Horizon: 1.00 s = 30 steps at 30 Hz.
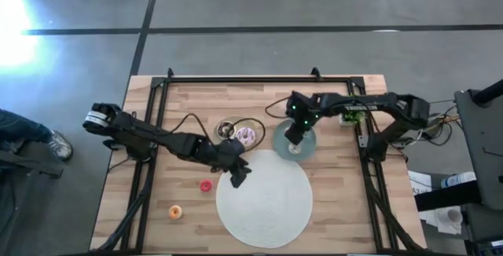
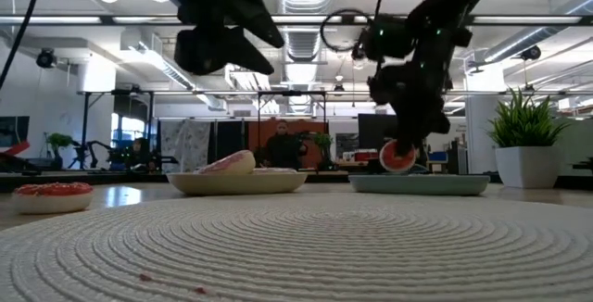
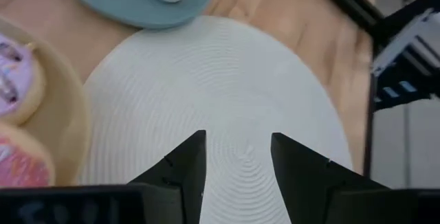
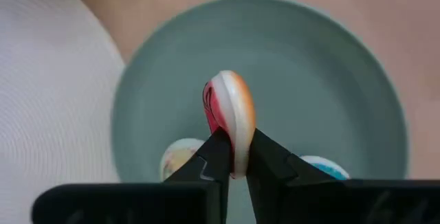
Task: Pick & Place donuts
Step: Put the small orange donut on the light blue plate, then put the small red donut on the light blue plate
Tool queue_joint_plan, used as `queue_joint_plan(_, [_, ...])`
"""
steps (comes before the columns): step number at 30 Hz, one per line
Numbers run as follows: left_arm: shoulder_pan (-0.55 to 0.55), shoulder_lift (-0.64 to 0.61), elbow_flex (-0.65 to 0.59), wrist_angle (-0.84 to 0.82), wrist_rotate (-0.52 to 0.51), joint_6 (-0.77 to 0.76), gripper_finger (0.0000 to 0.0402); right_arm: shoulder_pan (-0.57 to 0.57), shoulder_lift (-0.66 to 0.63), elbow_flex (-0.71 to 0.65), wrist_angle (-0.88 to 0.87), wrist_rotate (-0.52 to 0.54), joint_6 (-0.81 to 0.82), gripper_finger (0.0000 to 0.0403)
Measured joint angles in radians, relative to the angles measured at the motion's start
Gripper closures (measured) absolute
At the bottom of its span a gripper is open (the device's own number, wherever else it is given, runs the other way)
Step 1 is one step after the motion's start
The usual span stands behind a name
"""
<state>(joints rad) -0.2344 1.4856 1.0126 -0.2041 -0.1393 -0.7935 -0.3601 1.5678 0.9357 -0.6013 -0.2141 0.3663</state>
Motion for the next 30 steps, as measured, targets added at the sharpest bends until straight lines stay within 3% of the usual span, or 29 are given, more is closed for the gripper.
queue_joint_plan(3, [-0.021, -0.002, 0.000, -0.029, -0.039, -0.028, 0.0264, -0.033, 0.072, 0.019, -0.002, -0.050, -0.014, 0.0357])
queue_joint_plan(8, [-0.033, -0.005, 0.000, -0.065, -0.043, -0.074, 0.0264, -0.032, 0.181, 0.090, -0.033, -0.036, -0.070, 0.0308])
queue_joint_plan(13, [-0.054, -0.027, -0.001, -0.135, -0.058, -0.114, 0.0264, -0.011, 0.213, 0.188, -0.178, 0.177, -0.142, 0.0267])
queue_joint_plan(19, [-0.079, -0.049, -0.002, -0.203, -0.129, -0.137, 0.0264, -0.009, 0.197, 0.243, -0.243, 0.240, -0.190, 0.0236])
queue_joint_plan(25, [-0.101, -0.065, -0.002, -0.262, -0.133, -0.161, 0.0264, -0.013, 0.144, 0.251, -0.263, 0.290, -0.212, 0.0222])
queue_joint_plan(30, [-0.181, -0.080, -0.002, -0.433, -0.129, -0.208, 0.0264, -0.009, 0.059, 0.236, -0.268, 0.326, -0.258, 0.0220])
